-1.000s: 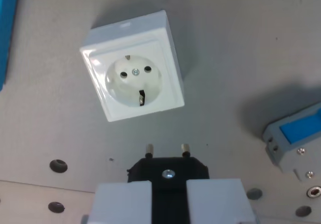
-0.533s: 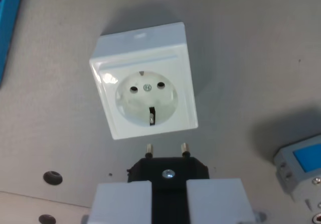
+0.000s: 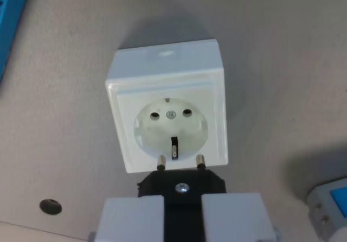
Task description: Move above the white socket
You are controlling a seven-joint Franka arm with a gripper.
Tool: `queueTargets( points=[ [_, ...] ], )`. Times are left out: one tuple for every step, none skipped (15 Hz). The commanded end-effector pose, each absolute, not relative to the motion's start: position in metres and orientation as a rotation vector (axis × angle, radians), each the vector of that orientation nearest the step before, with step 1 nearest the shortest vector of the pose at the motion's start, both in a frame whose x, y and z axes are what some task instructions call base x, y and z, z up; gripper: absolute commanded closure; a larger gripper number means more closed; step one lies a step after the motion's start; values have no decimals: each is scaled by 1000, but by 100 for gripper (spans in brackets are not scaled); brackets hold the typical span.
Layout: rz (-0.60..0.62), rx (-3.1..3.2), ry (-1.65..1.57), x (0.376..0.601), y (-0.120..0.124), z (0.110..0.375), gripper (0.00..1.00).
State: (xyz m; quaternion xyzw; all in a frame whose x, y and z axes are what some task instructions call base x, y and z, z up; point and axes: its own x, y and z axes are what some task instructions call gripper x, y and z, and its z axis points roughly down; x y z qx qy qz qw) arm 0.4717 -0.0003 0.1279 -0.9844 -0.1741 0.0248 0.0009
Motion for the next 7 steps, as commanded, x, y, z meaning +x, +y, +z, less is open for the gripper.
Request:
queueTargets(
  points=[
    [-95, -3071, -664, 466, 2, 120, 100],
    [-96, -3071, -666, 466, 3, 119, 100],
    [-96, -3072, -663, 466, 3, 118, 100],
    [-95, -3074, -659, 466, 4, 117, 100],
    [-95, -3075, -656, 466, 4, 116, 100],
    [-95, -3076, -654, 466, 5, 115, 100],
    [-95, -3076, -651, 466, 5, 114, 100]
  ],
)
